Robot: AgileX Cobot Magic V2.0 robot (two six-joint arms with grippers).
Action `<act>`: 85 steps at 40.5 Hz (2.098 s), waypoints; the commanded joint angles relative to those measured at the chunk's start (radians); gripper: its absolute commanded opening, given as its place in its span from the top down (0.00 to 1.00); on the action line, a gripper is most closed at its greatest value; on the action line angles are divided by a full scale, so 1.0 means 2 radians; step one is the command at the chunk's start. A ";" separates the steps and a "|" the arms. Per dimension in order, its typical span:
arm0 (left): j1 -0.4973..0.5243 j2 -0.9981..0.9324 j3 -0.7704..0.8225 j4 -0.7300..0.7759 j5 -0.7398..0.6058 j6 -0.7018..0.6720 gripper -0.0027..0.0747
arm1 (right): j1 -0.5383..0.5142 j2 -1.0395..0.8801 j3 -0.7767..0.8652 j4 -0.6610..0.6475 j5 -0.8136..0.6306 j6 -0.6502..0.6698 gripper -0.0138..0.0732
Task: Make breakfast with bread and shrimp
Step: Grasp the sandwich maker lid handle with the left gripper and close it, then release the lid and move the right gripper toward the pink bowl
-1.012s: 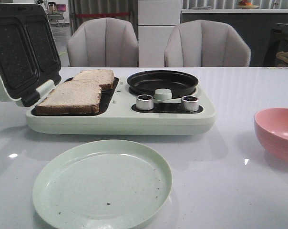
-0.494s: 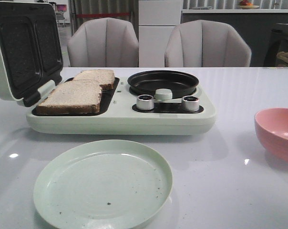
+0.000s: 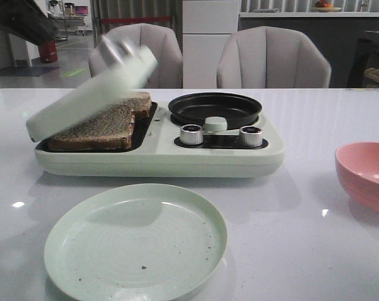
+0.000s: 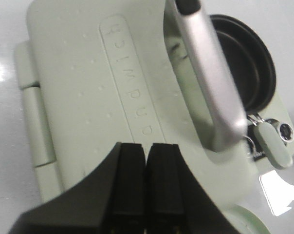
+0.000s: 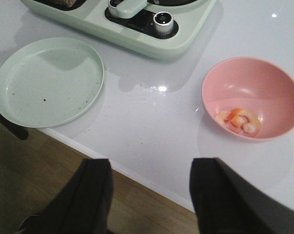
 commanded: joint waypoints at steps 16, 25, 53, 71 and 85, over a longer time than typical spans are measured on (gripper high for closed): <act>-0.166 -0.214 0.202 0.026 -0.119 0.015 0.83 | -0.001 0.001 -0.014 -0.005 -0.035 -0.001 0.30; -0.235 -0.330 0.283 0.027 -0.146 0.014 0.83 | -0.001 0.001 -0.014 -0.005 -0.035 -0.001 0.30; -0.249 -0.577 0.386 0.215 -0.110 -0.160 0.84 | -0.001 0.001 -0.014 -0.005 -0.035 -0.001 0.30; -0.249 -0.577 0.386 0.215 -0.107 -0.160 0.84 | -0.001 0.004 -0.014 0.003 -0.077 -0.001 0.30; -0.249 -0.577 0.386 0.215 -0.107 -0.160 0.84 | -0.001 0.087 -0.012 -0.017 -0.085 -0.001 0.30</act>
